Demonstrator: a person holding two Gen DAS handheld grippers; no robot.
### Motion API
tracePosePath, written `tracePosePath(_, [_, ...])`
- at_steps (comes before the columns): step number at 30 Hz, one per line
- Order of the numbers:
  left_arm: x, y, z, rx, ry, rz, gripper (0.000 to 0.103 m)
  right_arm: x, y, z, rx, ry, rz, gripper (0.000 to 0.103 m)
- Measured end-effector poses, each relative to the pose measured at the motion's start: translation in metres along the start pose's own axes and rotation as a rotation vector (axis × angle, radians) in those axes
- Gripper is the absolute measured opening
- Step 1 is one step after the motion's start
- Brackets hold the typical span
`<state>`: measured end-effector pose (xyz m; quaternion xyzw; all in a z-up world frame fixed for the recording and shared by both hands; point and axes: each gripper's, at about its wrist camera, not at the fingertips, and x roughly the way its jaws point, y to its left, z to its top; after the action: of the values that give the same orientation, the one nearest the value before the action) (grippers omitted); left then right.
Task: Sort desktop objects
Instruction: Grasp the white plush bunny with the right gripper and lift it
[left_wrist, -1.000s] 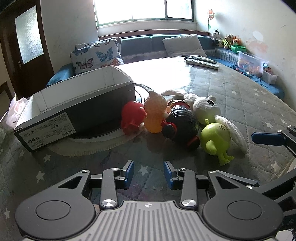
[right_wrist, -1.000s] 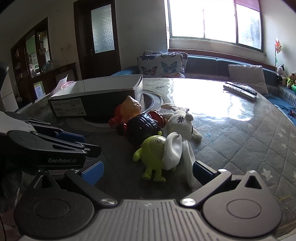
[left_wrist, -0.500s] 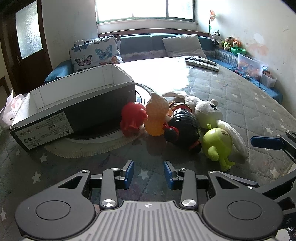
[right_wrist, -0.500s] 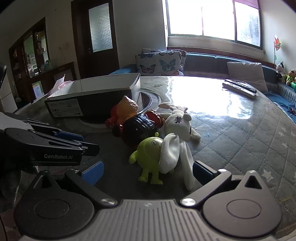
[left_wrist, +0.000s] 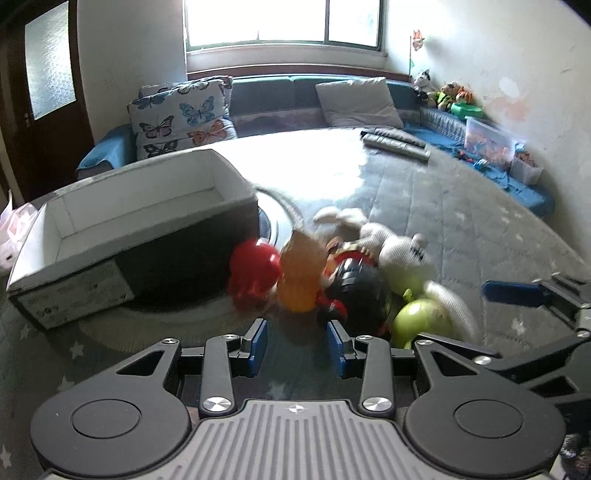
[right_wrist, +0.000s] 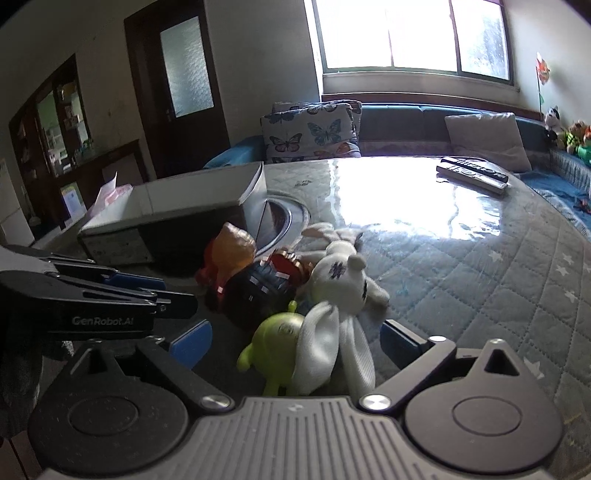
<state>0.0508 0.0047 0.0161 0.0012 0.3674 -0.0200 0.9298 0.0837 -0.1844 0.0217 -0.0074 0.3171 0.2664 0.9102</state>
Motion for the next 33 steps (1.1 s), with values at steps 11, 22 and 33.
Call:
tracePosePath(11, [0.02, -0.02, 0.062, 0.006, -0.015, -0.084, 0.038, 0.023, -0.029, 0.026, 0.082, 0.01, -0.011, 0.084])
tracePosePath(22, [0.081, -0.02, 0.094, -0.094, 0.132, -0.191, 0.037, 0.057, -0.056, 0.033, 0.168, 0.085, 0.045, 0.062])
tracePosePath(33, [0.134, -0.014, 0.109, -0.208, 0.273, -0.287, 0.037, 0.07, -0.063, 0.027, 0.207, 0.139, 0.079, 0.046])
